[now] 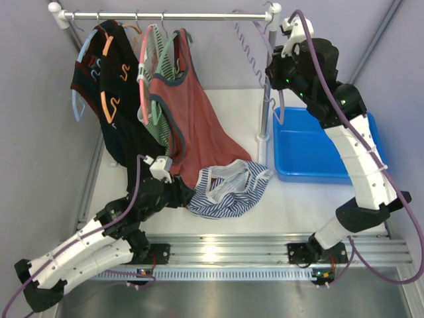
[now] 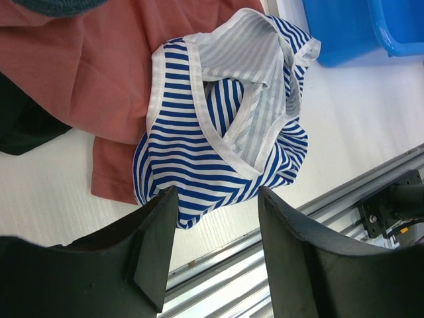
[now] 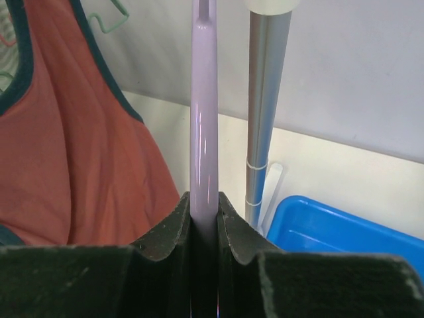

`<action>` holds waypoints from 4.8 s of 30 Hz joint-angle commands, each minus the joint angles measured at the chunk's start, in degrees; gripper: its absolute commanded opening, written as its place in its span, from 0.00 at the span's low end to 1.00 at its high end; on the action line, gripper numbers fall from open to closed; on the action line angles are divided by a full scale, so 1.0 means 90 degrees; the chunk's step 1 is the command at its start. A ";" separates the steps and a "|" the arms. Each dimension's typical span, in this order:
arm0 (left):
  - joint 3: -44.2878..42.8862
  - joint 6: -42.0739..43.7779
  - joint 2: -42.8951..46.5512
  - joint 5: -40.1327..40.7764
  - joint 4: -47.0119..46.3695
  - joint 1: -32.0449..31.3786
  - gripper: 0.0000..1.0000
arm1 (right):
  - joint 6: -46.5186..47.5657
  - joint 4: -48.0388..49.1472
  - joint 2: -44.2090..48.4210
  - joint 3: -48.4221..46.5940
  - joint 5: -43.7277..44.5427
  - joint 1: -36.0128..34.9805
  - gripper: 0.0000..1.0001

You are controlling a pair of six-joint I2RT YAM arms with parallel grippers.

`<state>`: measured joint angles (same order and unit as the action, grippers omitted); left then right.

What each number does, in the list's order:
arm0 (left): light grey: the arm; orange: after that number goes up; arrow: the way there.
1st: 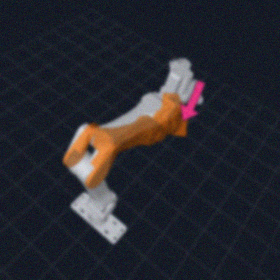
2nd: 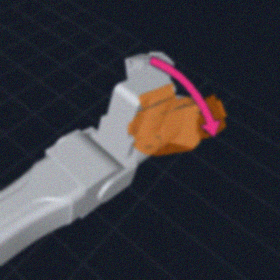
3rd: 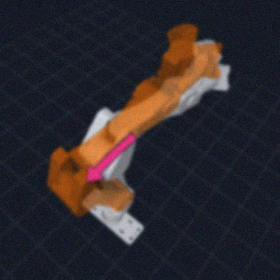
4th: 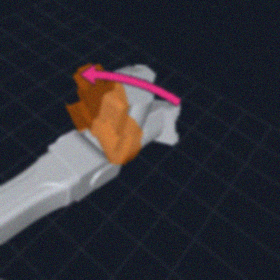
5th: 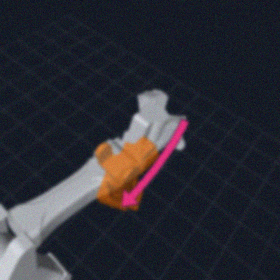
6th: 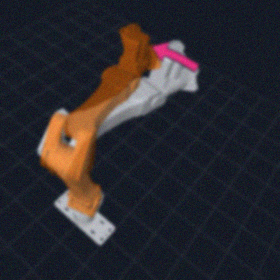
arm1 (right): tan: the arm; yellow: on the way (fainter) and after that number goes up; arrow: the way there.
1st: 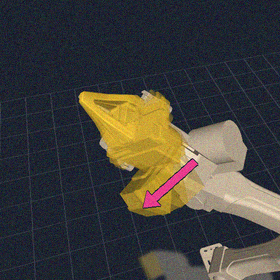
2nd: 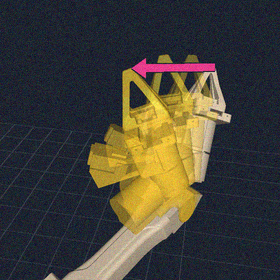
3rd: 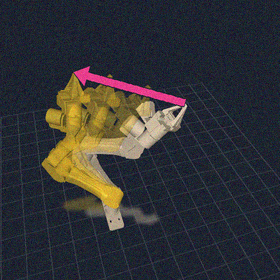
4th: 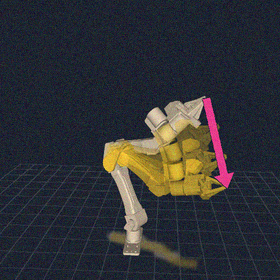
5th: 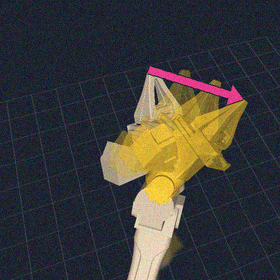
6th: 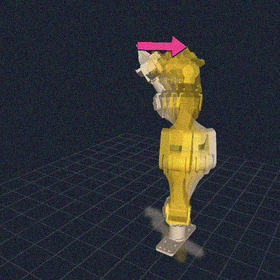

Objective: Place the tank top on the hanger

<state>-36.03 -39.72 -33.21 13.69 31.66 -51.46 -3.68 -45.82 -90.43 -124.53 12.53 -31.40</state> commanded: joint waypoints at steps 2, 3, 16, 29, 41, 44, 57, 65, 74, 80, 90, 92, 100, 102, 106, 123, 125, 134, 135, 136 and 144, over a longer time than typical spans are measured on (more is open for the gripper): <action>-0.0127 -0.0039 -0.0157 -0.0057 -0.0266 -0.0024 0.57 | -0.0176 0.0511 0.0585 0.0213 -0.0230 -0.0046 0.00; -0.0137 -0.0030 -0.0196 -0.0047 -0.0353 -0.0024 0.57 | -0.0206 0.0511 0.0682 0.0310 -0.0318 -0.0047 0.00; -0.0956 0.0048 -0.2244 0.0392 -0.0968 -0.0024 0.56 | -0.0996 -0.0016 0.2947 0.3053 -0.0864 -0.0340 0.00; -0.1953 0.0576 -0.4854 0.0617 -0.0920 -0.0024 0.56 | -0.1612 -0.0738 0.5467 0.5838 -0.1354 -0.0369 0.00; -0.2305 0.0722 -0.5831 0.1144 -0.0637 -0.0034 0.53 | -0.1671 -0.0944 0.5888 0.6112 -0.1920 -0.0369 0.00; -0.2373 0.0781 -0.5987 0.1222 -0.0608 -0.0034 0.48 | -0.1652 -0.0992 0.5898 0.6170 -0.2047 -0.0369 0.00; -0.2510 0.0957 -0.5061 0.1574 0.0075 -0.0034 0.00 | -0.1339 -0.1725 0.6064 0.6287 -0.2886 -0.0369 0.00; -0.2734 0.1113 -0.4689 0.1574 0.0290 -0.0034 0.00 | -0.1212 -0.1666 0.6044 0.6834 -0.3668 -0.0369 0.00; -0.2920 0.1230 -0.4660 0.1516 0.0515 -0.0034 0.00 | -0.1144 -0.1364 0.6054 0.7176 -0.4155 -0.0378 0.00; -0.2950 0.1260 -0.4504 0.1418 0.0584 -0.0034 0.00 | -0.1212 -0.0915 0.5888 0.7557 -0.4128 -0.0437 0.00; -0.3047 0.1279 -0.4123 0.0842 0.0974 -0.0044 0.00 | -0.1397 0.0207 0.5459 0.7782 -0.3600 -0.1090 0.00; -0.3077 0.1269 -0.3986 0.0803 0.1091 -0.0063 0.00 | -0.1436 0.0325 0.5293 0.7753 -0.3241 -0.1596 0.00; -0.3379 0.1289 -0.3722 0.0705 0.1540 -0.0258 0.00 | -0.1456 0.0929 0.4843 0.7752 -0.2008 -0.2625 0.00; -0.3389 0.1289 -0.3625 0.0676 0.1638 -0.0365 0.00 | -0.1398 0.1184 0.4833 0.7850 -0.1969 -0.2644 0.00; -0.3428 0.1366 -0.3439 0.0588 0.1901 -0.0551 0.00 | -0.1271 0.1624 0.4638 0.7928 -0.1940 -0.2654 0.00; -0.3956 0.1201 -0.3136 0.1243 0.2781 -0.0805 0.00 | -0.0919 0.2191 0.4355 0.8182 -0.2438 -0.3250 0.00; -0.3907 0.1250 -0.3185 0.1097 0.2771 -0.0922 0.00 | -0.0890 0.2425 0.4364 0.8240 -0.2389 -0.3260 0.00; -0.3936 0.1094 -0.3166 0.1633 0.2791 -0.1606 0.43 | -0.0811 0.2835 0.4218 0.8494 -0.2389 -0.3259 0.00; -0.3926 0.1065 -0.3136 0.1710 0.2762 -0.1606 0.44 | -0.0811 0.2845 0.4276 0.8514 -0.2379 -0.3259 0.00; -0.3917 0.1016 -0.3068 0.1740 0.2752 -0.1606 0.45 | -0.0831 0.2855 0.4296 0.8534 -0.2360 -0.3259 0.00; -0.2953 0.1308 -0.1880 0.1351 0.1231 -0.1626 0.46 | -0.0831 0.3109 0.4355 0.8583 -0.2418 -0.3259 0.00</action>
<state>-66.19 -29.69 -55.66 27.07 51.94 -65.80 -11.97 -25.30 -52.21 -46.52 -8.34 -59.90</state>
